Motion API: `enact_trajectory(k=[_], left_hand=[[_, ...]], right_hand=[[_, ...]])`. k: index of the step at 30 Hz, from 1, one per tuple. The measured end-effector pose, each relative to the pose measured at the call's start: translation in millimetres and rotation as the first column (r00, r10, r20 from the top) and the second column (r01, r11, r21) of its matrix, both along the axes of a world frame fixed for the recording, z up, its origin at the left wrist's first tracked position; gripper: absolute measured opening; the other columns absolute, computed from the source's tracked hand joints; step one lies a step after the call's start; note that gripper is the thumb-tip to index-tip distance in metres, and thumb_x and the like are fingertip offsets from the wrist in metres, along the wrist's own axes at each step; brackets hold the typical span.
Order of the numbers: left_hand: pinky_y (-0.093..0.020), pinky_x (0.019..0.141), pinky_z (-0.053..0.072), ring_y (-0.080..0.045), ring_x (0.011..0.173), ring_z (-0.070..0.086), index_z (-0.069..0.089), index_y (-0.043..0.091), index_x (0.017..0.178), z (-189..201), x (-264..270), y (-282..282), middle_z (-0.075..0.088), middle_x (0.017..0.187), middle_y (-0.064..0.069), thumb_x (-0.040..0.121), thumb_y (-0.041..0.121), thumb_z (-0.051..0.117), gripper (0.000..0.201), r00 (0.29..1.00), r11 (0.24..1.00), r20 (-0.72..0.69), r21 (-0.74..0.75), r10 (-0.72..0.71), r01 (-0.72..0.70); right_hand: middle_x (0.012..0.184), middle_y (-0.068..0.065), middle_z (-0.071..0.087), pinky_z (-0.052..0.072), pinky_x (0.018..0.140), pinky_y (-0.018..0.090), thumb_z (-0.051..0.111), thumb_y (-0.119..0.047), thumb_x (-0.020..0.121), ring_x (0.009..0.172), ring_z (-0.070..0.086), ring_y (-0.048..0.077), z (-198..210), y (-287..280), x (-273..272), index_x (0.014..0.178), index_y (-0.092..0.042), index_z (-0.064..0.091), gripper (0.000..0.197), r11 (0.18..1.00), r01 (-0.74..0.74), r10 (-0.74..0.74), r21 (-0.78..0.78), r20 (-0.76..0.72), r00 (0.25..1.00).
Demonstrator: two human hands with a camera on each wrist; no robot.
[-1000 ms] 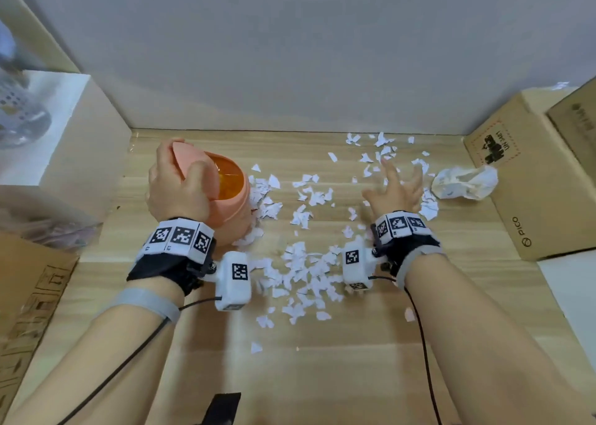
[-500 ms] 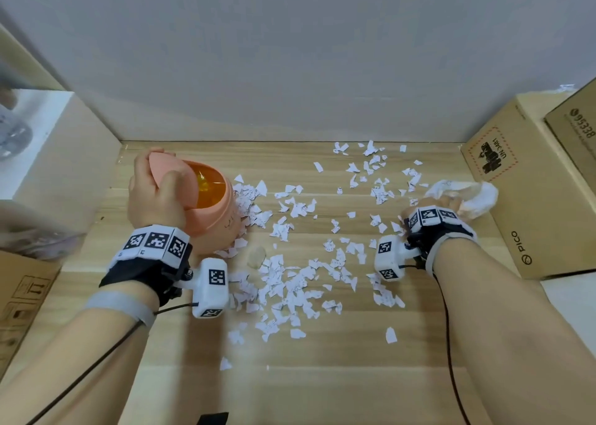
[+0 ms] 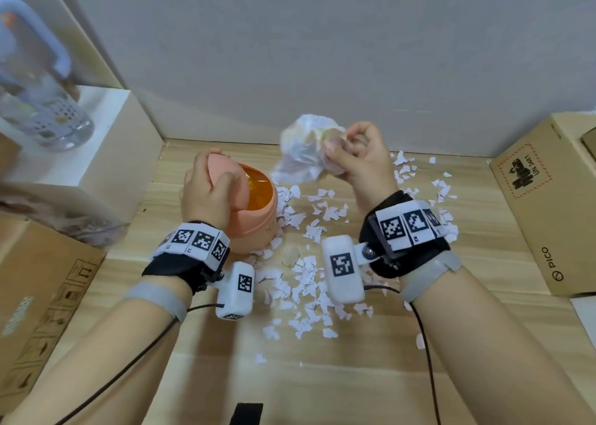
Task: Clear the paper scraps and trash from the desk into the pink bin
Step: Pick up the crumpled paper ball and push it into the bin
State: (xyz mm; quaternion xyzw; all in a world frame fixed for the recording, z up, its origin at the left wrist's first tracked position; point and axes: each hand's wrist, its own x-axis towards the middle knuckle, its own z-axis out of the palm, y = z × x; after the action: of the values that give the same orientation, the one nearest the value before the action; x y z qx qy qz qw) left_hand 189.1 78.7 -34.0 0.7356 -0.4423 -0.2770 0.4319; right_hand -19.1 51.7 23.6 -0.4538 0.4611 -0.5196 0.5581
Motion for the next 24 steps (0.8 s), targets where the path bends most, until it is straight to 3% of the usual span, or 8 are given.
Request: enact_trajectory(k=[4,7,9,10,13,17,21,24], left_hand=[[-0.051,0.091,0.043,-0.033,0.103,0.052,0.05,0.039,0.104,0,8,5,0.06,0.112,-0.005,0.058,0.044,0.041,0.047,0.997,0.997,0.003,-0.015,-0.079,0.079],[-0.051,0.094,0.041,-0.032,0.104,0.052,0.049,0.043,0.1,0,15,10,0.061,0.11,-0.004,0.057,0.044,0.042,0.044,0.988,0.987,-0.007,-0.039,-0.155,0.155],[-0.052,0.093,0.042,-0.032,0.104,0.052,0.049,0.045,0.1,-1,20,12,0.061,0.11,-0.003,0.057,0.044,0.042,0.043,0.981,0.981,-0.015,-0.047,-0.191,0.19],[-0.052,0.092,0.042,-0.032,0.103,0.052,0.049,0.044,0.101,-1,23,13,0.061,0.11,-0.003,0.058,0.043,0.042,0.043,0.979,0.978,-0.025,-0.05,-0.204,0.203],[-0.051,0.094,0.042,-0.028,0.105,0.052,0.048,0.042,0.106,0,28,14,0.059,0.115,-0.002,0.059,0.044,0.044,0.048,0.963,0.964,-0.055,-0.04,-0.263,0.261],[-0.041,0.093,0.042,-0.021,0.111,0.049,0.044,0.042,0.111,6,36,17,0.055,0.123,0.006,0.059,0.048,0.048,0.052,0.918,0.926,-0.123,-0.017,-0.377,0.378],[-0.047,0.097,0.042,-0.023,0.115,0.049,0.042,0.045,0.111,6,41,16,0.053,0.127,0.007,0.06,0.046,0.052,0.053,0.896,0.91,-0.17,-0.009,-0.41,0.415],[-0.047,0.097,0.042,-0.024,0.114,0.049,0.042,0.046,0.11,6,41,16,0.054,0.126,0.005,0.059,0.046,0.05,0.052,0.898,0.914,-0.189,-0.005,-0.398,0.405]], right_hand=[[0.083,0.004,0.061,0.048,0.049,0.026,0.056,-0.003,0.085,0.061,0.06,0.016,-1,4,42,0.083,-0.028,0.043,0.028,0.981,-0.127,0.107,0.147,0.139,0.985],[0.084,0.005,0.057,0.046,0.059,0.032,0.056,-0.001,0.082,0.068,0.056,0.02,-21,14,66,0.079,-0.029,0.046,0.03,0.982,-0.085,0.098,0.169,-0.069,0.993],[0.082,-0.006,0.053,0.044,0.066,0.025,0.06,-0.005,0.08,0.071,0.051,0.011,-34,25,78,0.075,-0.029,0.046,0.029,0.996,-0.041,0.062,0.08,-0.288,0.956],[0.079,-0.011,0.05,0.043,0.068,0.022,0.06,-0.006,0.08,0.071,0.049,0.009,-38,31,82,0.073,-0.03,0.045,0.029,0.999,-0.03,0.038,0.03,-0.327,0.944],[0.079,-0.01,0.048,0.044,0.067,0.034,0.06,-0.019,0.079,0.07,0.048,0.018,-51,45,86,0.073,-0.034,0.044,0.023,0.997,-0.047,0.024,-0.058,-0.346,0.938],[0.098,0.0,0.056,0.053,0.073,0.041,0.067,-0.026,0.071,0.084,0.061,0.021,-55,53,81,0.087,-0.04,0.04,0.035,0.988,-0.151,0.143,0.014,-0.411,0.9],[0.099,-0.011,0.05,0.052,0.08,0.036,0.068,-0.008,0.064,0.092,0.057,0.015,-46,33,77,0.085,-0.041,0.041,0.047,0.996,0.046,-0.069,-0.08,-0.313,0.947],[0.087,-0.013,0.049,0.044,0.061,0.022,0.069,-0.003,0.065,0.069,0.05,0.005,-46,28,82,0.077,-0.036,0.043,0.044,0.996,-0.02,-0.017,-0.089,-0.398,0.917]])
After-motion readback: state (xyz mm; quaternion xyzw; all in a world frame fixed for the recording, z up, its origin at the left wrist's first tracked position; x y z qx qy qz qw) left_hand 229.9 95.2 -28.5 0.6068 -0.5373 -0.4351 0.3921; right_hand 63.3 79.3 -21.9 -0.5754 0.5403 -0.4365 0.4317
